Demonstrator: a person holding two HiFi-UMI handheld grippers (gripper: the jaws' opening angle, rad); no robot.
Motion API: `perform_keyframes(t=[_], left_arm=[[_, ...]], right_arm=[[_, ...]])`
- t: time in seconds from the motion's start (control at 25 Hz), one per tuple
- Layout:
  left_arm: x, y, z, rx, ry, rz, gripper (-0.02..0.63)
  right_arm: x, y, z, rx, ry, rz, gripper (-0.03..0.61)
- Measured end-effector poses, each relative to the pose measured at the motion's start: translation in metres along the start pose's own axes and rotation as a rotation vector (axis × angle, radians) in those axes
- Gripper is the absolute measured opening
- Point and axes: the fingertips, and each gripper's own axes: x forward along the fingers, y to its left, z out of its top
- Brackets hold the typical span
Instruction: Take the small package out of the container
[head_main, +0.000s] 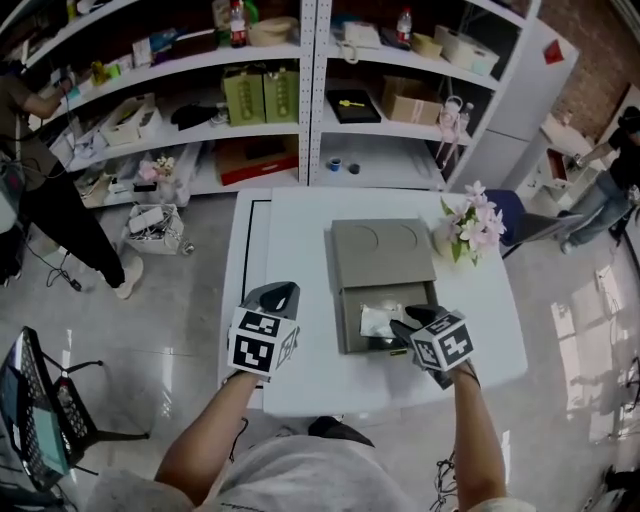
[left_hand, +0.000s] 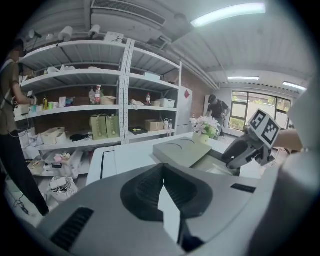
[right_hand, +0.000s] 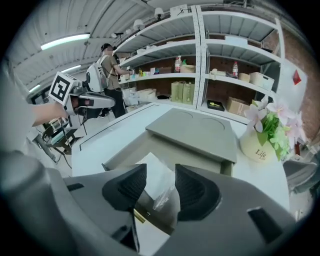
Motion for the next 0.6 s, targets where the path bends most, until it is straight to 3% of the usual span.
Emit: perform_keyframes(t=[0.6], left_arm=[[0.022,0.015,-0.003,-0.044,0.018,0.057,0.003]], right_arm=[[0.037,-0.008,-0.017,-0.095,0.182,0.124,0.178]])
